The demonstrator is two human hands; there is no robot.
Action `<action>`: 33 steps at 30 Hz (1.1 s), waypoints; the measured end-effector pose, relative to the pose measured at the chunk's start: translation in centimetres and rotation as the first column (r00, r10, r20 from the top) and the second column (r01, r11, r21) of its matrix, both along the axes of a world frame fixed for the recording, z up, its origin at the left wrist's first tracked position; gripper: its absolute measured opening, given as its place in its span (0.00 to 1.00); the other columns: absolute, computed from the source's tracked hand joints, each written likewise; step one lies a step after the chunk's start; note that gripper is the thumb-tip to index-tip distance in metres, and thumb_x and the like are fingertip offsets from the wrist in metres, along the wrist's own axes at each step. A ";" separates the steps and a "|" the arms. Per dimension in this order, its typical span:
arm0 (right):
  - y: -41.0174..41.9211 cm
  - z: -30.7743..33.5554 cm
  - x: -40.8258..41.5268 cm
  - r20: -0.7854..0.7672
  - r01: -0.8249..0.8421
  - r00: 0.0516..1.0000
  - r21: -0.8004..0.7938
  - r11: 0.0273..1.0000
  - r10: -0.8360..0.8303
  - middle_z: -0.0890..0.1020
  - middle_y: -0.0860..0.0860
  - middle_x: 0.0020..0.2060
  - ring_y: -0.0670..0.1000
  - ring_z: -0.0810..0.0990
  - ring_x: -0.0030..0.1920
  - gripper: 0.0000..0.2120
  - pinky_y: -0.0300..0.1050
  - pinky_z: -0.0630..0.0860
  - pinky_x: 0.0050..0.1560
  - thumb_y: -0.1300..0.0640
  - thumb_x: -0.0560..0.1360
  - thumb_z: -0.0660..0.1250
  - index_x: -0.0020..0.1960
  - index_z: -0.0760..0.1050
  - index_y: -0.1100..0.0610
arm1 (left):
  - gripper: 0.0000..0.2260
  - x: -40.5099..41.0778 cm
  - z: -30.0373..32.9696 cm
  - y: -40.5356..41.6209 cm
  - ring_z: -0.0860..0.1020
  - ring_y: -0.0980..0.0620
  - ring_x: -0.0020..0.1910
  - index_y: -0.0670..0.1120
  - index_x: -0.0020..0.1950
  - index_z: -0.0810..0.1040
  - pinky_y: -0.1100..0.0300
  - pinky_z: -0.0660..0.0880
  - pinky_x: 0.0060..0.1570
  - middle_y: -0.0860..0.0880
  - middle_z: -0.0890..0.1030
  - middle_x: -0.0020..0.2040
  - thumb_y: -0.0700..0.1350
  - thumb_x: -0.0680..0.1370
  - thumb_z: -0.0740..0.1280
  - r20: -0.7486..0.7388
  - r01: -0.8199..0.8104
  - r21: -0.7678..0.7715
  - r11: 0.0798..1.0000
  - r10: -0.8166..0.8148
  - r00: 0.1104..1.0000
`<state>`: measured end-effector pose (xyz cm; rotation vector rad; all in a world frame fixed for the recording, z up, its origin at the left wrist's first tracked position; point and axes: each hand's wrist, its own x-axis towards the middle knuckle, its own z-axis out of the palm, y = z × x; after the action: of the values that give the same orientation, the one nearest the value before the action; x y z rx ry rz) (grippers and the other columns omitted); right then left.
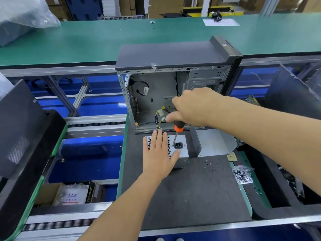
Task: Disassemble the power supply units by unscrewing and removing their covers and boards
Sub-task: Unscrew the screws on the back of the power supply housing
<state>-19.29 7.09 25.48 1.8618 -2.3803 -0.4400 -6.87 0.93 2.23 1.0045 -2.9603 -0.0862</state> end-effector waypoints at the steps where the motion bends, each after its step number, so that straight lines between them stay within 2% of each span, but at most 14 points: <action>1: -0.1 -0.2 0.0 -0.020 -0.028 0.999 -0.017 0.999 0.028 0.64 0.50 0.33 0.55 0.69 0.33 0.22 0.46 0.65 0.31 0.36 0.80 0.54 0.49 0.67 0.55 | 0.41 0.0 0.0 0.0 0.39 0.47 0.81 0.45 0.82 0.44 0.40 0.37 0.77 0.46 0.44 0.83 0.69 0.76 0.31 -0.002 0.001 0.003 1.000 -0.001 1.000; 4: -0.2 -0.3 -0.2 0.134 -0.071 0.988 -0.009 0.997 0.071 0.73 0.52 0.41 0.56 0.74 0.42 0.12 0.48 0.72 0.39 0.46 0.79 0.61 0.55 0.69 0.54 | 0.41 0.1 0.1 0.1 0.39 0.47 0.81 0.45 0.82 0.43 0.40 0.38 0.77 0.46 0.44 0.83 0.69 0.76 0.31 -0.001 0.004 0.011 1.000 -0.004 1.000; 6: -0.2 -0.2 -0.4 0.236 -0.074 0.970 0.023 0.997 0.067 0.75 0.51 0.47 0.54 0.71 0.47 0.12 0.47 0.69 0.42 0.49 0.77 0.65 0.57 0.67 0.51 | 0.41 0.1 0.2 0.2 0.38 0.46 0.81 0.45 0.82 0.43 0.40 0.38 0.77 0.46 0.43 0.83 0.68 0.76 0.30 0.014 0.006 0.011 1.000 -0.006 1.000; 8: -0.3 -0.2 -0.4 0.207 -0.064 0.977 0.043 0.997 0.054 0.74 0.50 0.47 0.54 0.70 0.48 0.15 0.48 0.67 0.44 0.46 0.76 0.66 0.55 0.65 0.51 | 0.40 0.1 0.3 0.2 0.38 0.46 0.81 0.45 0.82 0.42 0.39 0.39 0.77 0.46 0.43 0.83 0.68 0.77 0.31 0.024 0.009 0.011 1.000 -0.009 1.000; 11: -0.2 0.1 -0.2 0.019 0.000 1.000 0.079 0.997 -0.001 0.70 0.51 0.38 0.52 0.68 0.37 0.27 0.46 0.63 0.35 0.30 0.75 0.53 0.53 0.64 0.54 | 0.40 0.1 0.4 0.2 0.37 0.46 0.81 0.45 0.82 0.41 0.39 0.38 0.77 0.45 0.42 0.83 0.68 0.76 0.31 0.031 0.015 0.009 1.000 -0.016 0.999; 13: 0.0 0.2 0.0 -0.032 0.012 0.999 0.090 0.996 -0.009 0.68 0.51 0.36 0.54 0.68 0.35 0.30 0.47 0.62 0.30 0.33 0.77 0.42 0.57 0.68 0.56 | 0.40 0.1 0.4 0.3 0.37 0.46 0.81 0.44 0.82 0.40 0.39 0.38 0.77 0.45 0.42 0.83 0.68 0.76 0.30 0.031 0.020 0.006 1.000 -0.021 0.999; 15: 0.2 -0.1 -0.1 0.038 -0.009 0.999 0.051 0.999 0.007 0.72 0.52 0.37 0.55 0.71 0.37 0.20 0.50 0.70 0.36 0.40 0.82 0.49 0.56 0.67 0.56 | 0.40 0.1 0.3 0.2 0.37 0.46 0.81 0.45 0.82 0.40 0.39 0.39 0.77 0.45 0.42 0.83 0.68 0.76 0.30 0.025 0.019 0.011 1.000 -0.020 0.999; 17: 0.3 -0.2 -0.1 0.147 -0.011 0.989 0.033 0.999 0.006 0.77 0.53 0.45 0.56 0.72 0.45 0.12 0.51 0.70 0.47 0.45 0.81 0.59 0.54 0.65 0.53 | 0.40 0.0 0.3 0.1 0.37 0.46 0.81 0.45 0.82 0.40 0.39 0.40 0.77 0.45 0.42 0.83 0.68 0.76 0.30 0.021 0.017 0.014 1.000 -0.018 1.000; 22: 0.6 -0.3 0.3 0.353 -0.008 0.935 0.020 1.000 0.001 0.72 0.46 0.52 0.53 0.63 0.52 0.12 0.49 0.62 0.49 0.56 0.77 0.65 0.55 0.65 0.45 | 0.41 -0.3 0.2 0.0 0.38 0.45 0.81 0.44 0.82 0.41 0.38 0.40 0.77 0.45 0.43 0.83 0.67 0.76 0.29 0.026 0.016 0.021 1.000 -0.017 1.000; 24: 0.5 -0.5 0.7 0.332 0.005 0.943 0.024 1.000 -0.012 0.72 0.48 0.51 0.54 0.65 0.51 0.12 0.51 0.66 0.49 0.46 0.77 0.65 0.55 0.65 0.46 | 0.41 -0.3 0.3 0.0 0.39 0.45 0.81 0.44 0.82 0.42 0.38 0.40 0.77 0.45 0.44 0.83 0.67 0.76 0.28 0.031 0.013 0.014 1.000 -0.013 0.999; 26: 0.4 -0.4 1.0 0.291 0.099 0.951 0.033 0.995 -0.105 0.69 0.50 0.44 0.56 0.68 0.47 0.22 0.52 0.71 0.44 0.34 0.77 0.59 0.57 0.65 0.51 | 0.41 -0.3 0.3 0.0 0.39 0.45 0.81 0.44 0.82 0.42 0.38 0.38 0.76 0.45 0.44 0.83 0.67 0.75 0.28 0.039 0.011 0.017 1.000 -0.011 0.999; 29: 0.0 -0.4 1.0 0.058 0.105 0.993 0.042 0.994 -0.107 0.64 0.52 0.37 0.56 0.66 0.39 0.23 0.49 0.65 0.34 0.40 0.82 0.51 0.63 0.67 0.58 | 0.41 -0.3 0.3 0.0 0.39 0.45 0.81 0.44 0.82 0.42 0.38 0.39 0.76 0.45 0.44 0.83 0.67 0.76 0.29 0.056 0.011 0.016 1.000 -0.012 0.998; 31: 0.1 -0.4 0.9 0.085 0.114 0.990 -0.011 0.993 -0.113 0.67 0.53 0.37 0.56 0.68 0.36 0.16 0.50 0.69 0.36 0.43 0.83 0.54 0.55 0.65 0.56 | 0.40 -0.3 0.5 0.0 0.39 0.45 0.81 0.44 0.82 0.41 0.38 0.39 0.77 0.45 0.44 0.83 0.67 0.77 0.31 0.059 0.009 0.027 1.000 -0.010 0.998; 33: 0.3 -0.6 0.7 0.186 0.105 0.977 -0.019 0.994 -0.099 0.72 0.53 0.43 0.57 0.73 0.40 0.11 0.51 0.73 0.42 0.47 0.81 0.59 0.52 0.62 0.54 | 0.38 -0.3 0.7 0.0 0.39 0.45 0.81 0.45 0.82 0.42 0.38 0.39 0.77 0.46 0.44 0.83 0.68 0.79 0.35 0.050 0.016 0.048 0.999 -0.018 0.999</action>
<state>-18.63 7.37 24.91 1.8492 -2.5951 -0.2482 -7.15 0.89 2.91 1.0016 -3.0270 -0.1348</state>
